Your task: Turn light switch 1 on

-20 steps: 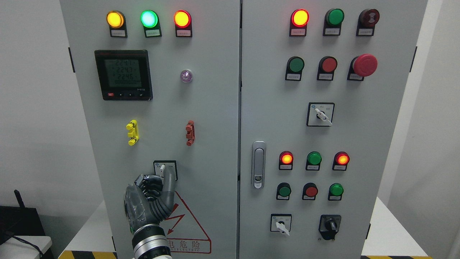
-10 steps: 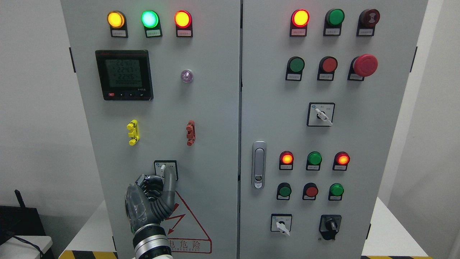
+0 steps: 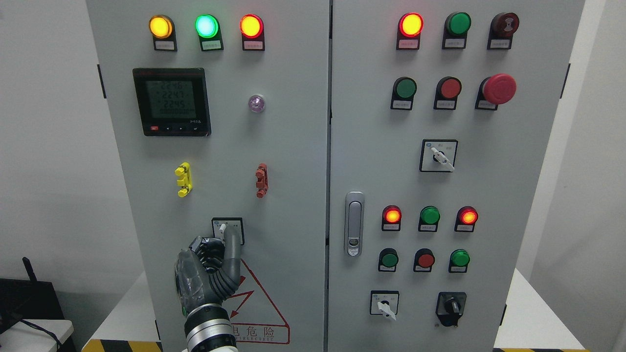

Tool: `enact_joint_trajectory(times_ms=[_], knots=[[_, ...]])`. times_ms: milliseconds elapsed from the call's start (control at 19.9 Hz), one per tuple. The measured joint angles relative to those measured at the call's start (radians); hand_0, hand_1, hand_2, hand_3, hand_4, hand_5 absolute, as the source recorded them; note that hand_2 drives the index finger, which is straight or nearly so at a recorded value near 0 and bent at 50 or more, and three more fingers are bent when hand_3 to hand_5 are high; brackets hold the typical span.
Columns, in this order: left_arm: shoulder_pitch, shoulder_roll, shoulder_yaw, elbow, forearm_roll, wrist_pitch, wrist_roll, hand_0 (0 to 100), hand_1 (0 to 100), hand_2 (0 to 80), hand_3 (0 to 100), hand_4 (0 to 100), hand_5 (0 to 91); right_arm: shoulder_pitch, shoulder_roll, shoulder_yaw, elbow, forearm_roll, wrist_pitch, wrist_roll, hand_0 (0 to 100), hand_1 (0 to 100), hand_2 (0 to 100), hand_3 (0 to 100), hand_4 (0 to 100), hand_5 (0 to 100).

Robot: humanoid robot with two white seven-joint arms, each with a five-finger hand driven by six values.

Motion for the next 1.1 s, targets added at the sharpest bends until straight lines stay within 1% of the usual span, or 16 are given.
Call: enact_joint_trajectory(times_ms=[50,201,502,602,702,752,803,853,953,1003,1103], knots=[[0.0,0.0,-0.001,0.0,0.001,0.0,-0.001,52,23,58.7,82,84,72.0,0.0,0.0,0.0,0.0,0.0,0.0,0.0,12,39,0,0,0,0],[-0.001,0.0,-0.004,0.001,0.004,0.0,-0.014,54,17,58.5,82,84,72.0,0.0,0.0,0.0,0.0,0.0,0.0,0.0,12,39,0,0,0,0],[-0.001,0.0,-0.007,0.002,0.008,0.0,-0.01,57,10,58.4,83,84,72.0,0.0,0.0,0.0,0.0,0.0,0.0,-0.002,12,39,0,0,0,0],[-0.001,0.0,-0.007,0.002,0.008,0.002,-0.006,56,9,58.3,83,84,72.0,0.0,0.0,0.0,0.0,0.0,0.0,-0.003,12,39,0,0,0,0],[-0.001,0.0,-0.007,0.002,0.009,0.004,-0.004,52,8,58.2,83,84,72.0,0.0,0.0,0.0,0.0,0.0,0.0,-0.003,12,39,0,0,0,0],[-0.001,0.0,-0.007,0.002,0.009,0.004,-0.004,47,9,58.1,83,84,72.0,0.0,0.0,0.0,0.0,0.0,0.0,-0.004,12,39,0,0,0,0],[-0.001,0.0,-0.007,0.002,0.009,0.004,-0.003,35,14,58.1,83,84,72.0,0.0,0.0,0.0,0.0,0.0,0.0,-0.004,12,39,0,0,0,0],[-0.001,0.0,-0.007,0.002,0.009,0.002,-0.002,27,17,58.0,83,84,72.0,0.0,0.0,0.0,0.0,0.0,0.0,-0.004,12,39,0,0,0,0],[-0.001,0.0,-0.007,0.002,0.009,0.001,-0.002,17,22,58.0,83,84,72.0,0.0,0.0,0.0,0.0,0.0,0.0,-0.004,12,39,0,0,0,0],[-0.001,0.0,-0.007,0.002,0.009,0.0,-0.001,14,24,58.0,83,84,72.0,0.0,0.0,0.0,0.0,0.0,0.0,-0.004,12,39,0,0,0,0],[0.0,0.0,-0.007,0.001,0.009,-0.001,-0.001,11,25,58.0,83,84,71.9,0.0,0.0,0.0,0.0,0.0,0.0,-0.004,12,39,0,0,0,0]])
